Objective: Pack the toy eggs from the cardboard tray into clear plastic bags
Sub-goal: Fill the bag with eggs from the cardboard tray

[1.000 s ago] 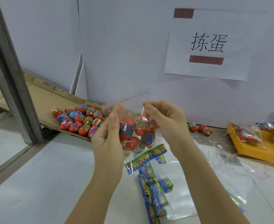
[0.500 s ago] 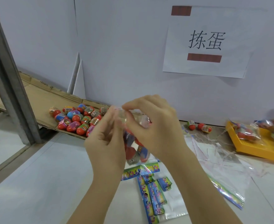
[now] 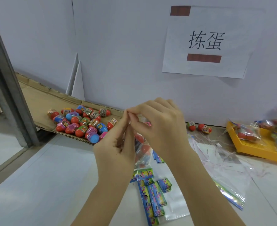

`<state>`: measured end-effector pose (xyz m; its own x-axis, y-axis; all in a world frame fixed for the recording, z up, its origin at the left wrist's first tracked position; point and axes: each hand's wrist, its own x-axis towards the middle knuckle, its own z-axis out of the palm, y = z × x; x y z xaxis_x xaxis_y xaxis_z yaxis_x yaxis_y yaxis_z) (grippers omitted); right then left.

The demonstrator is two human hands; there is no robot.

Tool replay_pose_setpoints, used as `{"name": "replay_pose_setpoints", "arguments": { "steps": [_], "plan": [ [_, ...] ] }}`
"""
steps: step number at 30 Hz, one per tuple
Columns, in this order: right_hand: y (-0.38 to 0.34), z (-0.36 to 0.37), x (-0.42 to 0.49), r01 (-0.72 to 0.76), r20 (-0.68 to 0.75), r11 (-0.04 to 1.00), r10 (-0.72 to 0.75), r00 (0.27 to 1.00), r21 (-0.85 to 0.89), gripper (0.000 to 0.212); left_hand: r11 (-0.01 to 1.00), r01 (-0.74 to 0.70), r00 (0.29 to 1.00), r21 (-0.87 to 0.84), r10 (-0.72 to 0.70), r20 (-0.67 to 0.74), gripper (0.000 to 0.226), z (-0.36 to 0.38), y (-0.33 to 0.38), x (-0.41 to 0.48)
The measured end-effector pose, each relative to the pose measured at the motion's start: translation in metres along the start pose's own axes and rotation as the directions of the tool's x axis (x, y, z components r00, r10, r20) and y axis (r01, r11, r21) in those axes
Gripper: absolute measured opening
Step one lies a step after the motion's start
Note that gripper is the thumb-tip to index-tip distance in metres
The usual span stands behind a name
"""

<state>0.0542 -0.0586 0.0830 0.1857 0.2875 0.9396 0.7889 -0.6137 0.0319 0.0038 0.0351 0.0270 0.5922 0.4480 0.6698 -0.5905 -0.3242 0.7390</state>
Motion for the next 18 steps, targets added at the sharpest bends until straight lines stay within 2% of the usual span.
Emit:
{"name": "replay_pose_setpoints", "arguments": {
  "steps": [3, 7, 12, 15, 18],
  "plan": [
    [0.001, 0.000, 0.001, -0.005, -0.044, 1.000, 0.004, 0.999, -0.014, 0.016, 0.999, -0.032, 0.999, 0.011, 0.032, -0.002, 0.040, 0.000, 0.003, 0.001],
    [0.004, -0.006, 0.003, -0.081, -0.021, 0.997, 0.081, 0.996, 0.019, 0.011, 0.998, -0.057, 0.998, 0.015, 0.057, 0.001, 0.036, 0.001, 0.006, -0.001],
    [0.012, -0.022, 0.007, -0.141, 0.123, 0.980, 0.124, 0.985, 0.144, 0.004, 0.974, 0.120, 0.991, -0.190, -0.129, -0.038, 0.029, 0.004, 0.004, -0.001],
    [0.007, -0.024, 0.008, -0.143, 0.188, 0.975, 0.110, 0.976, 0.169, 0.004, 0.950, 0.153, 0.986, -0.274, -0.167, -0.026, 0.031, 0.003, 0.001, 0.002],
    [0.002, -0.020, 0.008, -0.115, 0.194, 0.988, 0.092, 0.977, 0.106, 0.005, 0.952, 0.155, 0.987, -0.263, -0.163, -0.007, 0.032, 0.004, 0.001, 0.002]
  ]
}}
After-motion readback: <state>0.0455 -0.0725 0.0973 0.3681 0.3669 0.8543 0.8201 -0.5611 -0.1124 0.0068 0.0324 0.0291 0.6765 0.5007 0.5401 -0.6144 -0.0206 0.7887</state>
